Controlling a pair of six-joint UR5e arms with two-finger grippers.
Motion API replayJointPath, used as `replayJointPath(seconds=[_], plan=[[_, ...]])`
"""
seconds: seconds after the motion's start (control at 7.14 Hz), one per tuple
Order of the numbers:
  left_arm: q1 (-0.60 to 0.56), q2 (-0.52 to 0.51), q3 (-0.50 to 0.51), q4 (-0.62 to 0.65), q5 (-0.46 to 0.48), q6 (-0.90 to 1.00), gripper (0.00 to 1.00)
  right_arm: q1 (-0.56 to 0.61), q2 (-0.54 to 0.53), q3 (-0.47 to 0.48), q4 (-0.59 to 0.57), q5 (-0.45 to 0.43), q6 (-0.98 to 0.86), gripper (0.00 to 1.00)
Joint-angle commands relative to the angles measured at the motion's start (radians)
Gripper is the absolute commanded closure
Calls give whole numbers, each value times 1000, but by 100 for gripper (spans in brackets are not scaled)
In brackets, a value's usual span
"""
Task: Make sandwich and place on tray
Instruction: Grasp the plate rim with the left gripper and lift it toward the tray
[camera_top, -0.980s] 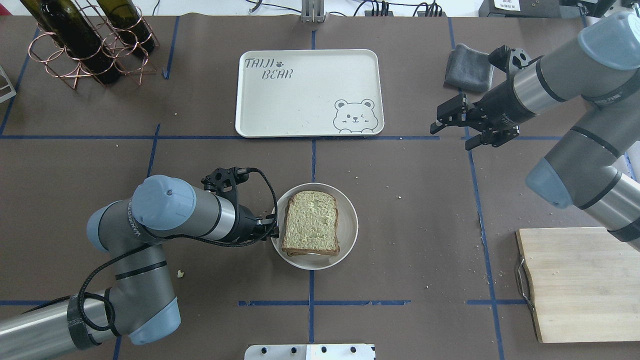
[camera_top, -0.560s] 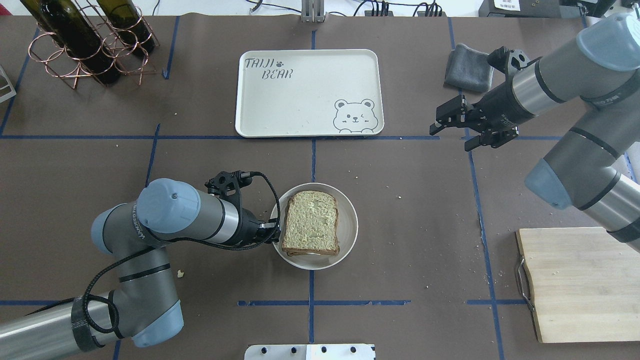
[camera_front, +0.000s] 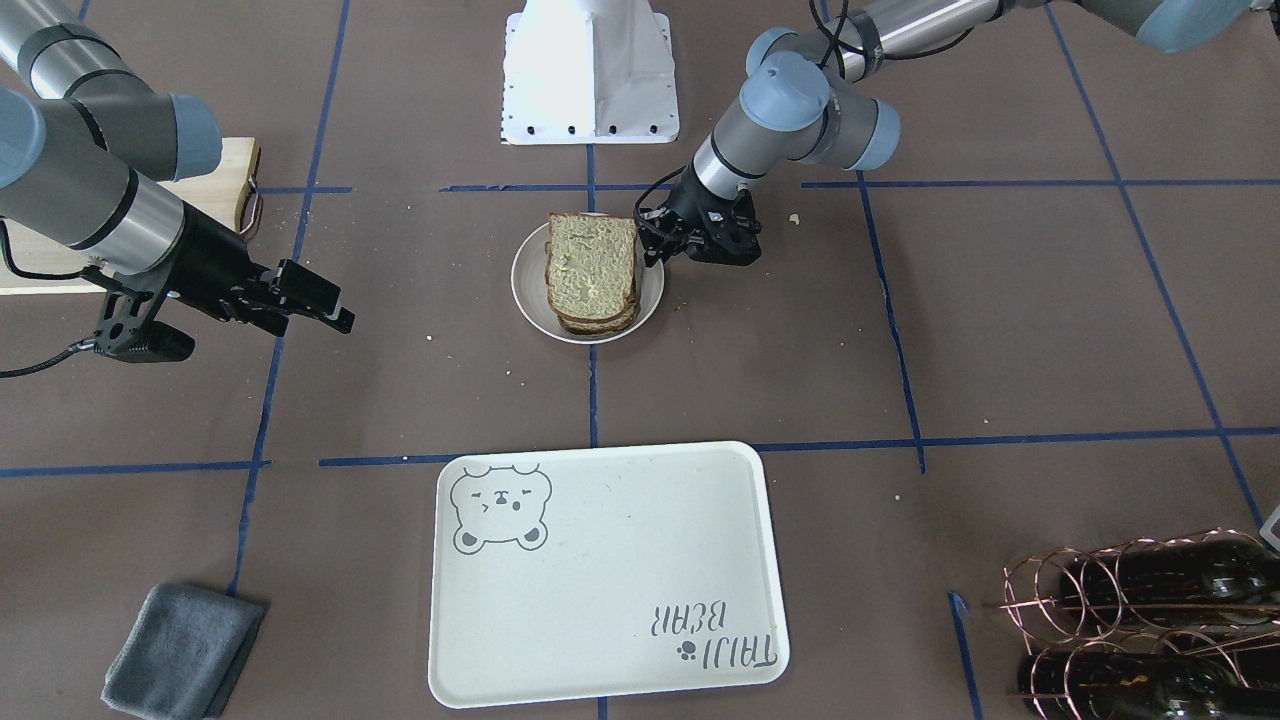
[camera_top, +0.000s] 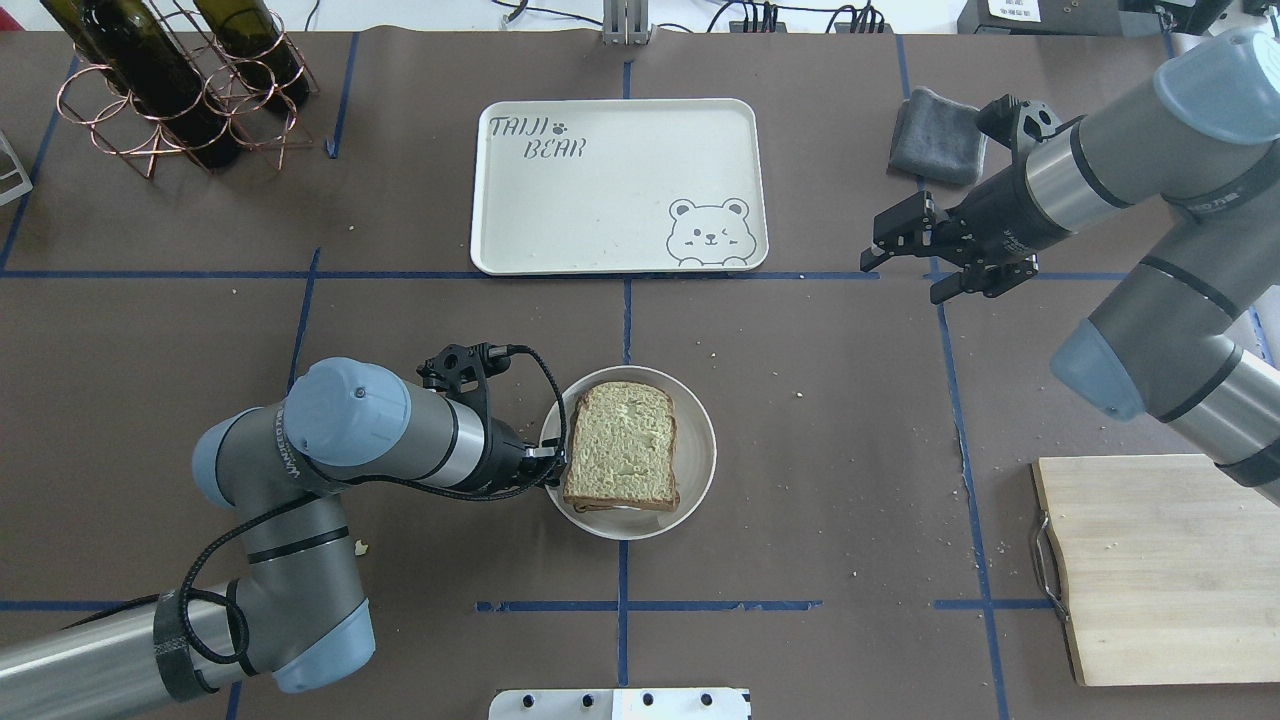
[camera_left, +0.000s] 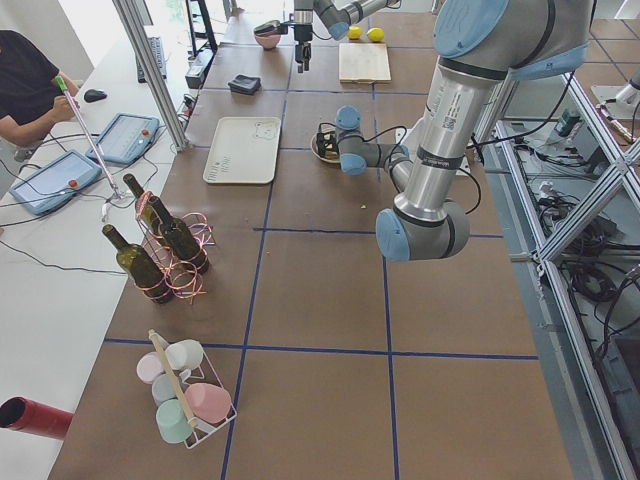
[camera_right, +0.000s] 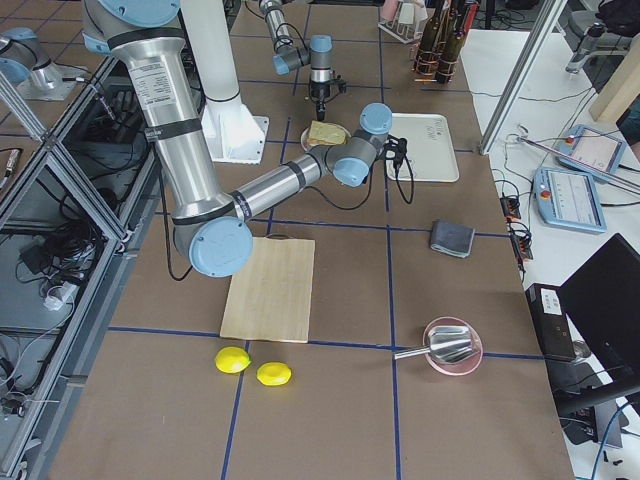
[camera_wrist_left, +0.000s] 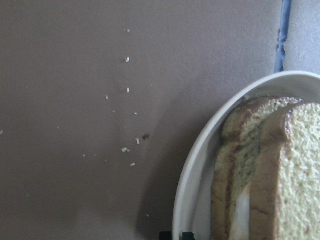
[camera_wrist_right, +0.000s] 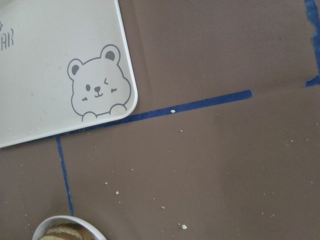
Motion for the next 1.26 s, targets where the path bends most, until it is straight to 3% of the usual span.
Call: replayJointPath(seconds=[0.0,0.14,0.28,0.84,1.12], plan=[[0,-8,9,-1,0,0,80,0,0,0,0,0,0,0],[0,-8,8,-3,0,-2,87,0,-1,0,0,0,0,0],[-1,-8,-6,-4,-2,-11,100,0,-1,2,0,0,0,0],[-33,-34,-35,-24,29,-487,100,1,-1,3,2,1,0,0],[-58,-72,-18,-17,64,-628,100,3,-1,8,2,1,0,0]])
